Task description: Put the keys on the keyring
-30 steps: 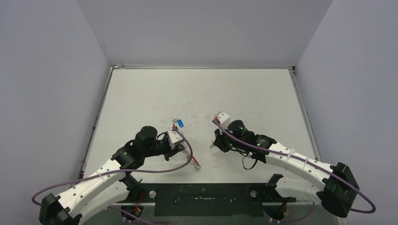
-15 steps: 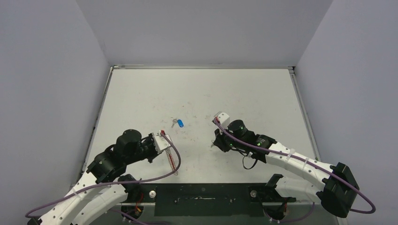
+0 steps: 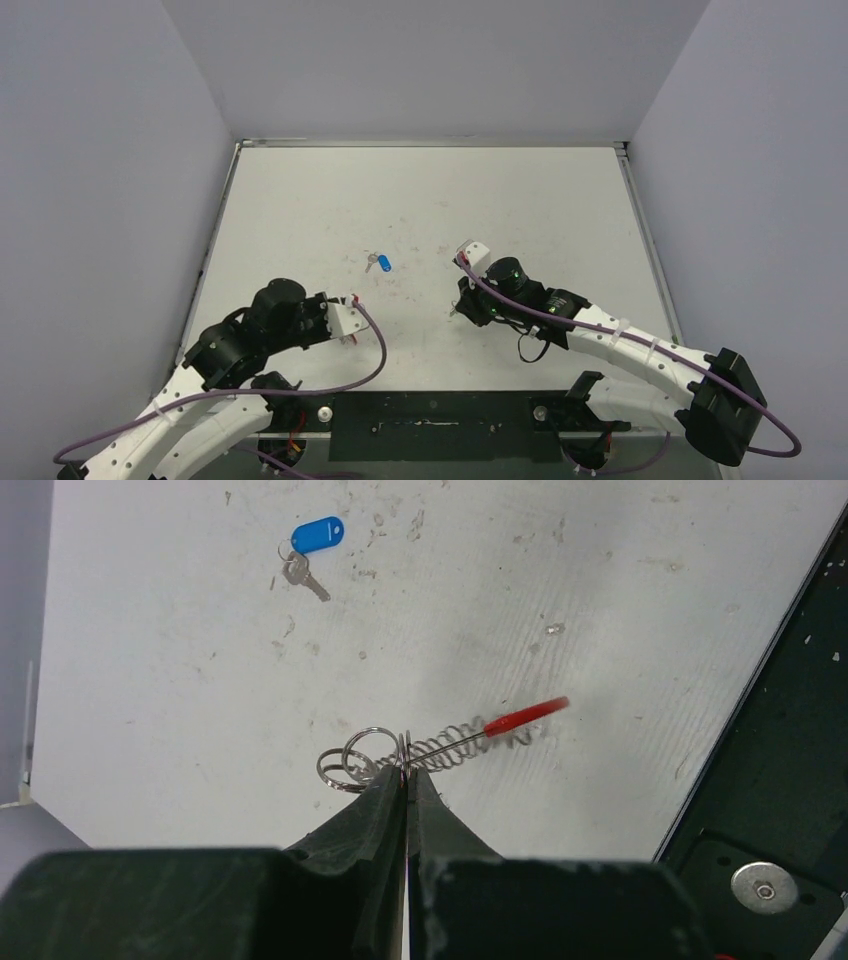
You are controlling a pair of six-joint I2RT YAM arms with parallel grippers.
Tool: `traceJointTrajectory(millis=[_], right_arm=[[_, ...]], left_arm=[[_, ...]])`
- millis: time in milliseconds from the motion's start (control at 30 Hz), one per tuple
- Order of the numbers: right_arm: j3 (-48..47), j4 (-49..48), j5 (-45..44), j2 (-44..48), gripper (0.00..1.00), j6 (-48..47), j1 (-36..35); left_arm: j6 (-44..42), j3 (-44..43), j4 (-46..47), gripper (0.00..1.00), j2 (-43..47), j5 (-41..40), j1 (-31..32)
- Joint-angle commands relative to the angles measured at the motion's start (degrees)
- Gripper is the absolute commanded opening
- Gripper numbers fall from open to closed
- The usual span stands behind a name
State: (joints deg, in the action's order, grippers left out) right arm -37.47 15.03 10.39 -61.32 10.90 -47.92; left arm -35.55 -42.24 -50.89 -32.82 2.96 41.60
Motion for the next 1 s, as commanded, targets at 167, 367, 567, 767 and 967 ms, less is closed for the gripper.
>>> traceJointTrajectory(millis=[167, 367, 567, 767, 967], right_arm=[[0.37, -2.63, 0.52, 0.95, 0.00, -0.61, 0.39], [1.48, -3.30, 0.67, 1.31, 0.00, -0.14, 0.46], [2.86, -3.51, 0.78, 1.69, 0.00, 0.34, 0.46], [3.86, -4.44, 1.03, 3.12, 0.00, 0.49, 0.53], [7.42, -10.98, 2.80, 7.57, 0.00, 2.46, 0.38]], left_arm=[[-7.52, -4.16, -5.16, 0.00, -3.64, -1.21, 0.28], [-7.79, -3.05, 1.14, 0.00, -11.81, 3.36, 0.40], [-1.66, -0.05, 13.98, 0.00, -19.93, 7.51, 3.47], [3.80, 4.22, 28.30, 0.00, -25.58, 5.47, 10.91], [11.77, 9.71, 42.43, 0.00, -27.13, 5.85, 14.53]])
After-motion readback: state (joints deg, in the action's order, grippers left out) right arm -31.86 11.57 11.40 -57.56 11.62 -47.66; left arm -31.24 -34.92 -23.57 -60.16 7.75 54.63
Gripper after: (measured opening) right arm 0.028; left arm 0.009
